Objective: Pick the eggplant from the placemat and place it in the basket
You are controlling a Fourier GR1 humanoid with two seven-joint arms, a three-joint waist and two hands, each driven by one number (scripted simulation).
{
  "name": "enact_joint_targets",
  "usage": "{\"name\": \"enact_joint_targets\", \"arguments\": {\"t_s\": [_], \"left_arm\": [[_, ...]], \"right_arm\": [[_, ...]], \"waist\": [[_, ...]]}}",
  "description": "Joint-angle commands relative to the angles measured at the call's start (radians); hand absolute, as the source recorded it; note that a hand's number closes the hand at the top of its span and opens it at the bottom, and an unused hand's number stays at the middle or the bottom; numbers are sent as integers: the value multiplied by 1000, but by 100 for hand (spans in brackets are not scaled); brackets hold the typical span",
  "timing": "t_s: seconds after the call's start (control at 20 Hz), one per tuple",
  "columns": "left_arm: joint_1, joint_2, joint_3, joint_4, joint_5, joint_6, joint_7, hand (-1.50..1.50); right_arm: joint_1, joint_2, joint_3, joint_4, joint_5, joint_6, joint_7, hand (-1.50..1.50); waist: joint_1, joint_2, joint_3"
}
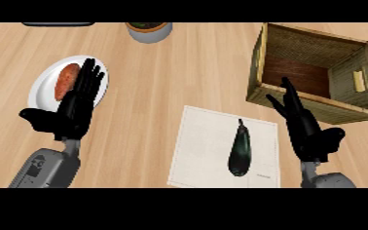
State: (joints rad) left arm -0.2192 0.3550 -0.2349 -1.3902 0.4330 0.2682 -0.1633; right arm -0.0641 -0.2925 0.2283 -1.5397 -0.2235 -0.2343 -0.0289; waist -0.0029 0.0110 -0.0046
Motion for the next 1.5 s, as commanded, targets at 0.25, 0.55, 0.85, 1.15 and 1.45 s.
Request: {"name": "enact_joint_targets", "arguments": {"t_s": [0.25,0.55,0.85,1.15,1.45], "left_arm": [[178,40,-89,179,-31,-3,212,0],[225,93,-94,147,-26,-45,284,0],[252,69,-104,100,-30,-9,305,0],[264,101,-80,112,-27,-27,305,0],[319,113,-83,68,-33,-29,298,0]], "right_arm": [[-233,105,-135,27,-265,110,47,150],[-319,286,199,125,49,-24,35,-150],[-437,39,223,158,274,-74,374,-150],[-586,-237,245,79,346,171,667,-150],[-740,-441,137,-1,124,546,843,-150]], "waist": [[47,11,8],[35,-9,4],[14,-20,0],[-16,-27,-1],[-8,-25,2]]}}
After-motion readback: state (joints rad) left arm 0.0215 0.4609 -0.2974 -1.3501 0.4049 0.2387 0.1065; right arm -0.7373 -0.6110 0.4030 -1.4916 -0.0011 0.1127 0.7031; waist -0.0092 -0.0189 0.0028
